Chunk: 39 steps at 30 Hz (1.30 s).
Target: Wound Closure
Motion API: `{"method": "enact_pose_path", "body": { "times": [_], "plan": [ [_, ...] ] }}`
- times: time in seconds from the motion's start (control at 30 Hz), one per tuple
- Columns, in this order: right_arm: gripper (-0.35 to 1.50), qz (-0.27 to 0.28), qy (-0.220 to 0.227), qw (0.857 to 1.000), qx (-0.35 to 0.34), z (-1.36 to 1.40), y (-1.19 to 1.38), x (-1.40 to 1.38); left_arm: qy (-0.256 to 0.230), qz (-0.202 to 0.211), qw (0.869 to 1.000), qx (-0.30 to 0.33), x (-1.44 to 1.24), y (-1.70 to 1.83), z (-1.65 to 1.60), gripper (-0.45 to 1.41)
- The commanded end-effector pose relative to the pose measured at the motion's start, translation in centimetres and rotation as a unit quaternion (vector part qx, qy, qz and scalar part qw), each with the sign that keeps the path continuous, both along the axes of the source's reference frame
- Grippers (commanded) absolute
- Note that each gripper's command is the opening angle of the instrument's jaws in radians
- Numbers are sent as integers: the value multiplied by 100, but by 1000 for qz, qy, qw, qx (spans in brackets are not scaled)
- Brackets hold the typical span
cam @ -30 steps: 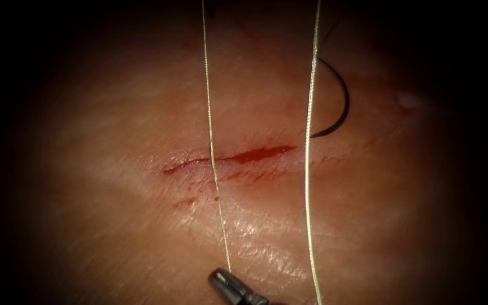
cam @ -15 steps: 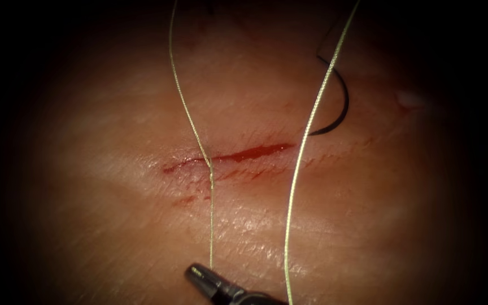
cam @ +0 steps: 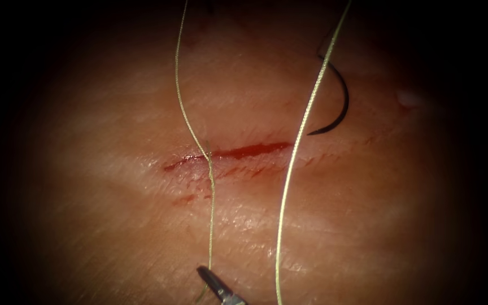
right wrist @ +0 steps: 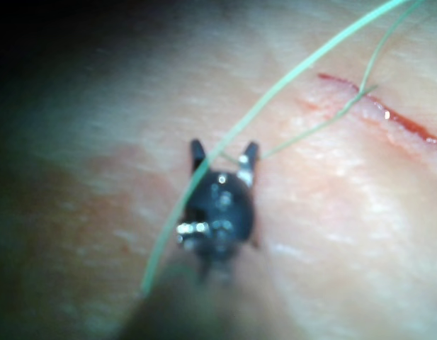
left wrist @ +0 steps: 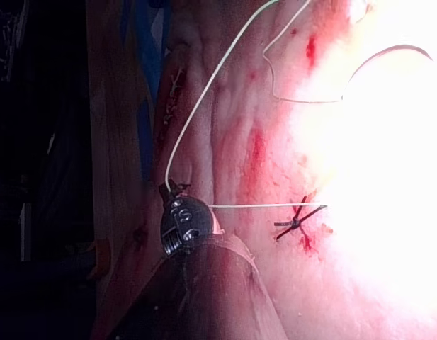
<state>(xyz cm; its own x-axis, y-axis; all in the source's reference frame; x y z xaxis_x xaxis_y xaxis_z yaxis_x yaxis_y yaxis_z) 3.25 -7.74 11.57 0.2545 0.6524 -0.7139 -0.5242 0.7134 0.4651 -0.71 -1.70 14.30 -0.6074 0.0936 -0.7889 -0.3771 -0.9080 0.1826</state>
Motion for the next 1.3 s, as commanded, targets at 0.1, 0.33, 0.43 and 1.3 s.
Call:
{"method": "enact_pose_path", "body": {
  "times": [0.1, 0.33, 0.43, 1.3],
  "plan": [
    [148, -7, 7, 1000, 5, -8, 1, -14, -15, 5, 1000, 6, -7, 11, -18, -45],
    [148, -100, 40, 993, 49, -41, 4, -55, -49, 6, 998, 24, -18, -8, -28, -45],
    [146, -128, 39, 989, 59, -54, 32, -77, -92, -6, 995, 34, -19, -20, -37, -45],
    [51, -172, 47, 984, -22, 52, 238, 5, -258, -22, 961, 99, -33, -249, -165, -45]
  ]
}}
